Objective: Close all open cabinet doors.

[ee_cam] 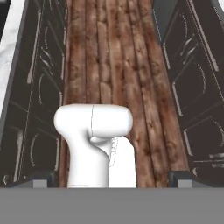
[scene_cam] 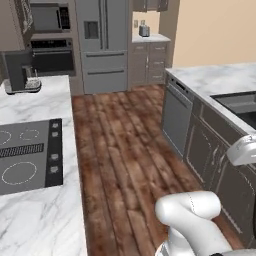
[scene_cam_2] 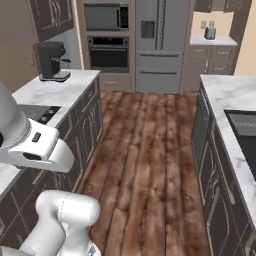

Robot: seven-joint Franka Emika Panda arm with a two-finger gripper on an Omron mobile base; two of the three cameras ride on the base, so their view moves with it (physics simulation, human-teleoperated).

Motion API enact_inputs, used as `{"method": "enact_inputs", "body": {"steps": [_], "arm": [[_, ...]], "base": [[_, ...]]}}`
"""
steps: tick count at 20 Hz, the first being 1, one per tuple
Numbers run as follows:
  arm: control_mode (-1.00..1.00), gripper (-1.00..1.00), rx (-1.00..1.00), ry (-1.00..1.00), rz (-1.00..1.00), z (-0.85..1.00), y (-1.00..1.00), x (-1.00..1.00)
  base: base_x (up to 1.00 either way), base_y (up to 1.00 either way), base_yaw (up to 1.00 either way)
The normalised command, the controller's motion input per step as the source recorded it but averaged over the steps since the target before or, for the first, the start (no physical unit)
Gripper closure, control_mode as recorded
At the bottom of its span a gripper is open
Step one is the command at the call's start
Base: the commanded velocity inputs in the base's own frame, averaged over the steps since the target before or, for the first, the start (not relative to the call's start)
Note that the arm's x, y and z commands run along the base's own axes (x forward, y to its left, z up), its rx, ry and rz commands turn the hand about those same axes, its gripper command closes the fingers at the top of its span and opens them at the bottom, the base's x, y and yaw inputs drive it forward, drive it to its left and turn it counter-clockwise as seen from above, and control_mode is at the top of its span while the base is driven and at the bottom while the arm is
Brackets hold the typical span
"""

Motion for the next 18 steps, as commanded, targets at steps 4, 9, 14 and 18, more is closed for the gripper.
{"method": "enact_inputs", "body": {"steps": [4,9,14,18], "arm": [[1.00,-1.00,0.00,0.00,0.00,0.00,0.00,0.00],[1.00,-1.00,0.00,0.00,0.00,0.00,0.00,0.00],[1.00,-1.00,0.00,0.00,0.00,0.00,0.00,0.00],[1.00,-1.00,0.00,0.00,0.00,0.00,0.00,0.00]], "base": [[1.00,0.00,0.00],[1.00,0.00,0.00],[1.00,0.00,0.00],[1.00,0.00,0.00]]}}
